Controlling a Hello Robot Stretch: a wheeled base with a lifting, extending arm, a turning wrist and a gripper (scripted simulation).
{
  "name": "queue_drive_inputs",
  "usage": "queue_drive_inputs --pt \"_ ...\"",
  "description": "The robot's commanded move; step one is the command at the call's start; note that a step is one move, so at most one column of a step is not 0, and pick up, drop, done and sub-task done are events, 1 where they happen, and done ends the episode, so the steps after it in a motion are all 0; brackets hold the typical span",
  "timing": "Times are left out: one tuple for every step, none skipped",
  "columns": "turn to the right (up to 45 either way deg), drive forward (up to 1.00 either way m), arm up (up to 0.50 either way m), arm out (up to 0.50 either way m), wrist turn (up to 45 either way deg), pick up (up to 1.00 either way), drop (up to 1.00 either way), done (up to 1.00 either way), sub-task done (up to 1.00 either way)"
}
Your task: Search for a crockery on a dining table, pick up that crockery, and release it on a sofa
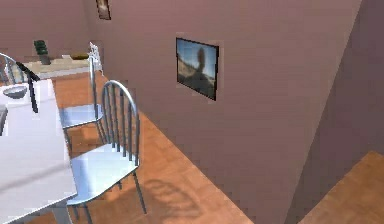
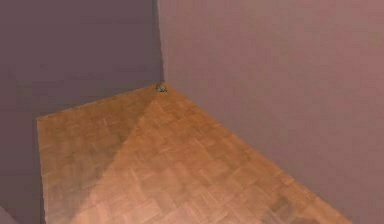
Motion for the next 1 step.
queue_drive_inputs --pt "-3.0 0.00 0.00 0.00 0.0 0.00 0.00 0.00 0.00"
